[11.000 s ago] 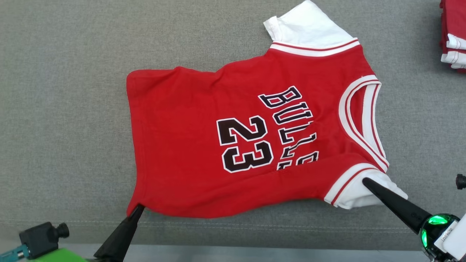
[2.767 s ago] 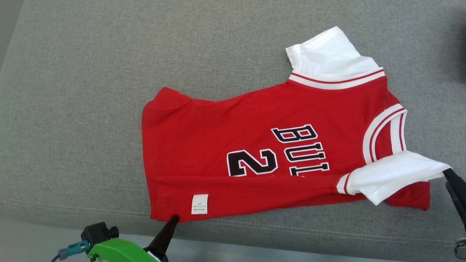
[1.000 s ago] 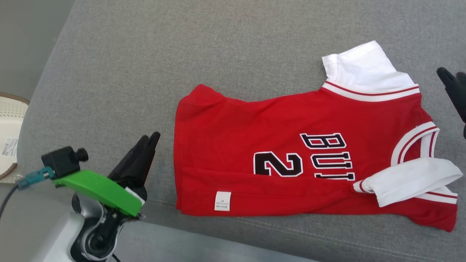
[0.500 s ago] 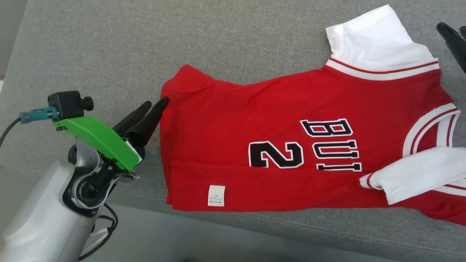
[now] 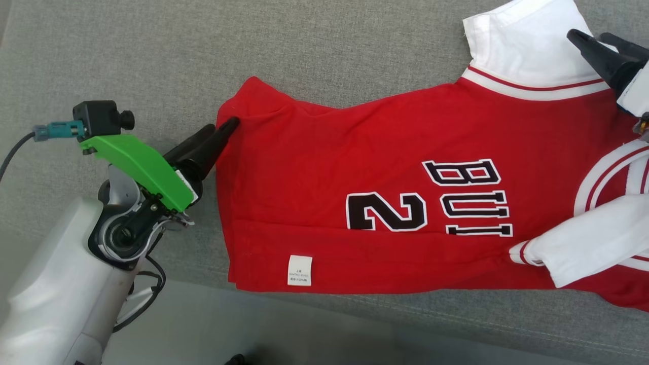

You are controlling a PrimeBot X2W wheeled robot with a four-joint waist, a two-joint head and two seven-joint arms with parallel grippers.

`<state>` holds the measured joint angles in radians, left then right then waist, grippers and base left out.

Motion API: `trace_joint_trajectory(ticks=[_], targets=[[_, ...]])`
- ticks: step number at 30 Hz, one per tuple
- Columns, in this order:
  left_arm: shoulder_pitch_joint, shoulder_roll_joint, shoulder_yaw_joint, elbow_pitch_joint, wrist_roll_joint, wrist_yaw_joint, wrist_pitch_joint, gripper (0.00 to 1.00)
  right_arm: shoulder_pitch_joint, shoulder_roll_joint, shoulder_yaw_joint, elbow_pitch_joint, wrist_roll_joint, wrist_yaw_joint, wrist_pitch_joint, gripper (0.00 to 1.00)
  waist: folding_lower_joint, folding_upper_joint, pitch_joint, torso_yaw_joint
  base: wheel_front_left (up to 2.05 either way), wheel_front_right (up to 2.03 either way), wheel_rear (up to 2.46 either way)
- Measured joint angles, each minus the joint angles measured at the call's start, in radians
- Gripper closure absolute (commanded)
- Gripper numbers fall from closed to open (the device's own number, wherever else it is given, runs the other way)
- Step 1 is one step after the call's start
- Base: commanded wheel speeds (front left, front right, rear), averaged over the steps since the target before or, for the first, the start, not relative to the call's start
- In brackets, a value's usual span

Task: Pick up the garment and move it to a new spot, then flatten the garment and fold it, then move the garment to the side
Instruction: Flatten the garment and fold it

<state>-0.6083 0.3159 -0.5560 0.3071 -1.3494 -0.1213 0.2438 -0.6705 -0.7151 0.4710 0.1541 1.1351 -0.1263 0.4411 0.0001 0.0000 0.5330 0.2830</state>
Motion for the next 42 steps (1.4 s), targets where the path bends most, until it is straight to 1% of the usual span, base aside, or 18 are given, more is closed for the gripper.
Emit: trace_joint_trajectory(ticks=[15, 22, 30, 31, 32, 33, 34, 35, 36, 38, 40, 41, 42], targets=[[-0.093, -0.029, 0.000, 0.078, -0.021, -0.003, 0.037, 0.00, -0.101, 0.121, 0.007, 0.072, -0.075, 0.000, 0.092, 0.00, 0.0000, 0.0000, 0.014, -0.025, 0.00, 0.00, 0.00], [-0.133, -0.042, -0.019, 0.088, -0.021, -0.003, 0.050, 0.00, -0.126, 0.155, 0.003, 0.093, -0.100, 0.000, 0.123, 0.00, 0.0000, 0.0000, 0.019, -0.037, 0.00, 0.00, 0.00], [-0.155, -0.045, -0.052, 0.089, -0.020, -0.003, 0.060, 0.00, -0.142, 0.193, -0.005, 0.110, -0.118, 0.000, 0.136, 0.00, 0.0000, 0.0000, 0.021, -0.046, 0.00, 0.00, 0.00], [-0.157, -0.045, -0.056, 0.089, -0.020, -0.003, 0.060, 0.10, -0.142, 0.196, -0.005, 0.110, -0.120, 0.000, 0.142, 0.00, 0.0000, 0.0000, 0.022, -0.046, 0.00, 0.00, 0.00], [-0.158, -0.044, -0.058, 0.090, -0.020, -0.003, 0.060, 0.55, -0.143, 0.199, -0.005, 0.110, -0.125, 0.000, 0.144, 0.00, -0.0001, 0.0000, 0.022, -0.046, 0.00, 0.00, 0.00], [-0.161, -0.045, -0.060, 0.092, -0.020, -0.003, 0.060, 0.76, -0.144, 0.202, -0.005, 0.110, -0.128, 0.000, 0.150, 0.05, -0.0001, 0.0000, 0.022, -0.047, 0.00, 0.00, 0.00], [-0.162, -0.045, -0.062, 0.093, -0.020, -0.003, 0.060, 1.00, -0.145, 0.204, -0.005, 0.111, -0.132, 0.000, 0.153, 0.37, -0.0001, 0.0000, 0.022, -0.046, 0.00, 0.00, 0.00], [-0.163, -0.045, -0.065, 0.093, -0.020, -0.003, 0.060, 1.00, -0.146, 0.205, -0.005, 0.112, -0.135, 0.000, 0.157, 0.53, -0.0001, 0.0000, 0.023, -0.046, 0.00, 0.00, 0.00], [-0.163, -0.045, -0.070, 0.094, -0.020, -0.003, 0.061, 1.00, -0.146, 0.205, -0.006, 0.113, -0.139, 0.000, 0.160, 0.55, -0.0001, 0.0000, 0.023, -0.046, 0.00, 0.00, 0.00], [-0.163, -0.048, -0.073, 0.095, -0.020, -0.003, 0.063, 1.00, -0.147, 0.206, -0.009, 0.117, -0.143, 0.000, 0.167, 0.66, -0.0001, 0.0000, 0.024, -0.044, 0.00, 0.00, 0.00], [-0.163, -0.049, -0.073, 0.094, -0.020, -0.003, 0.059, 1.00, -0.147, 0.208, -0.011, 0.118, -0.147, 0.000, 0.173, 0.71, 0.0000, 0.0000, 0.024, -0.042, 0.00, 0.00, 0.00], [-0.163, -0.048, -0.072, 0.094, -0.020, -0.003, 0.053, 1.00, -0.147, 0.210, -0.013, 0.119, -0.151, 0.000, 0.173, 0.78, -0.0001, 0.0000, 0.024, -0.040, 0.00, 0.00, 0.00], [-0.163, -0.048, -0.070, 0.094, -0.020, -0.003, 0.041, 1.00, -0.147, 0.212, -0.015, 0.120, -0.152, 0.000, 0.174, 0.81, -0.0001, 0.0000, 0.023, -0.039, 0.00, 0.00, 0.00]])
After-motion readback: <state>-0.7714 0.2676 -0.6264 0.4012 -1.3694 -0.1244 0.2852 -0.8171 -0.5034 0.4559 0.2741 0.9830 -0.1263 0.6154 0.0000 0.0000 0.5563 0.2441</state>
